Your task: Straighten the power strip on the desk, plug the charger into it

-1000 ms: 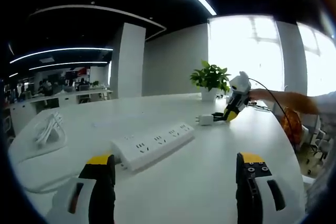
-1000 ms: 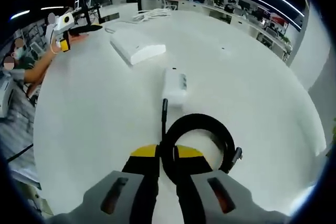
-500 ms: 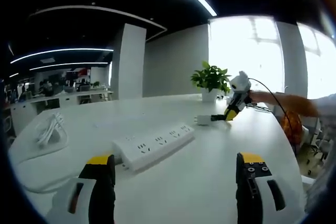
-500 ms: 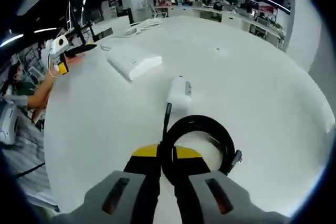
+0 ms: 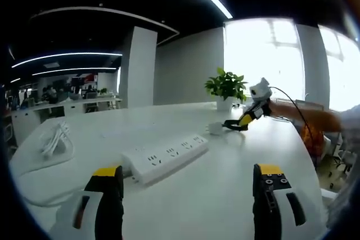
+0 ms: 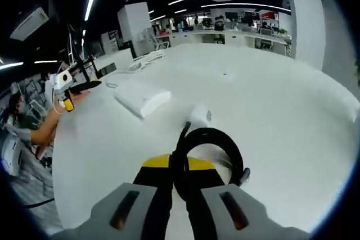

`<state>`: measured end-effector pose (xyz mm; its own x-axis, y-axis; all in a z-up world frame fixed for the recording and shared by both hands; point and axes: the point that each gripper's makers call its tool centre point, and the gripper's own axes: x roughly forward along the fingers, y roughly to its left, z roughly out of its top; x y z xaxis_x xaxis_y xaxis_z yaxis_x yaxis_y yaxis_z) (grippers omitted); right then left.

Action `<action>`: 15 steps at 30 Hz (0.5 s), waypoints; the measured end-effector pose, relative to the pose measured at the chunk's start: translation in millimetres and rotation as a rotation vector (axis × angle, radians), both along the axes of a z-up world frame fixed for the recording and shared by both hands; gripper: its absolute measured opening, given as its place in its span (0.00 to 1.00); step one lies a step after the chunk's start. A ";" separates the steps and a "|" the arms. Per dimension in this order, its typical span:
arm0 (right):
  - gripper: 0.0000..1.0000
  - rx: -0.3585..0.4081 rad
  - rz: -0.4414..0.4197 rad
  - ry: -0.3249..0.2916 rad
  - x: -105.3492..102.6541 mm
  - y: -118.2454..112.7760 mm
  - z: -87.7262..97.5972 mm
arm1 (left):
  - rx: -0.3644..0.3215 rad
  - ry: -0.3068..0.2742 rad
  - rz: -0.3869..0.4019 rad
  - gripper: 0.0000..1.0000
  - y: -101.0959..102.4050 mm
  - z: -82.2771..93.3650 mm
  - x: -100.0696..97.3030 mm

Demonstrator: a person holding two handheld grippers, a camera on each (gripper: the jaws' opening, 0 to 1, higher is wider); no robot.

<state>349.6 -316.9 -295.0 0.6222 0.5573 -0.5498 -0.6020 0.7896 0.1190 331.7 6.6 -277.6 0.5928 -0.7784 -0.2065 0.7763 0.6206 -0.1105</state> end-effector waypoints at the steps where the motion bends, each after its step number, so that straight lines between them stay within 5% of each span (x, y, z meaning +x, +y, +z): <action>1: 0.05 0.005 -0.008 -0.027 -3.3 5.5 1.9 | -0.001 0.000 0.000 0.97 -0.1 0.1 0.0; 15: 0.04 0.149 -0.100 -0.202 0.1 23.6 31.2 | -0.005 -0.007 -0.002 0.97 -1.6 4.9 1.2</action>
<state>349.6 -293.3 -263.7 0.7668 0.5533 -0.3254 -0.5454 0.8289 0.1243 332.9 5.1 -272.6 0.5930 -0.7804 -0.1985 0.7780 0.6188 -0.1085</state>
